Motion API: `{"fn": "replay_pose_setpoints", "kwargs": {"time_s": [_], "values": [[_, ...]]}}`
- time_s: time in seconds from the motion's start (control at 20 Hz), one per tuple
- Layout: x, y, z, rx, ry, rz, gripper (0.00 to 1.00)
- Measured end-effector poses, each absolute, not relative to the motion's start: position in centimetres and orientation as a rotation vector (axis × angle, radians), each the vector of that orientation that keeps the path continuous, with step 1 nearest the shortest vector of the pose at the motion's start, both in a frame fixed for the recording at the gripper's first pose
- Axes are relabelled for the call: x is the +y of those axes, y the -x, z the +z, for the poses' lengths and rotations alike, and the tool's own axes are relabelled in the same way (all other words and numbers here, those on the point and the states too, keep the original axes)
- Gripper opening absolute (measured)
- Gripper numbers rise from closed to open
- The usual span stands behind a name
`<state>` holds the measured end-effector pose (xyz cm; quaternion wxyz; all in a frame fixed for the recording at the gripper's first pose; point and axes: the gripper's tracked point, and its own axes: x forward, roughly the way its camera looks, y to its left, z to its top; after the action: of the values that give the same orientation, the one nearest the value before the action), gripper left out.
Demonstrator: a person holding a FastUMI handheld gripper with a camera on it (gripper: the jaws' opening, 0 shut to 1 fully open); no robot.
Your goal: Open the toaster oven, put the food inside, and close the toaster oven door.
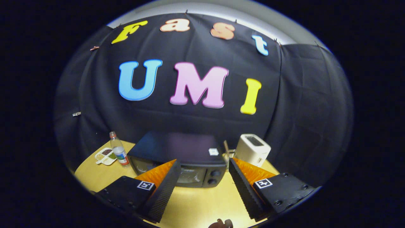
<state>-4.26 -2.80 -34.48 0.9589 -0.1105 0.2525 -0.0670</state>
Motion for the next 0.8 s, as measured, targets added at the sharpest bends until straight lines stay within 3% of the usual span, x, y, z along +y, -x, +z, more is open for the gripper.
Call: {"fn": "replay_pose_setpoints", "kwargs": {"time_s": [0.45,0.65,0.8], "values": [[-0.4,-1.4,-6.7,0.072,0.049,-0.032,0.97],[0.5,-1.2,-0.8,-0.033,0.014,-0.012,0.97],[0.9,-0.9,-1.2,-0.009,-0.01,0.022,0.97]]}}
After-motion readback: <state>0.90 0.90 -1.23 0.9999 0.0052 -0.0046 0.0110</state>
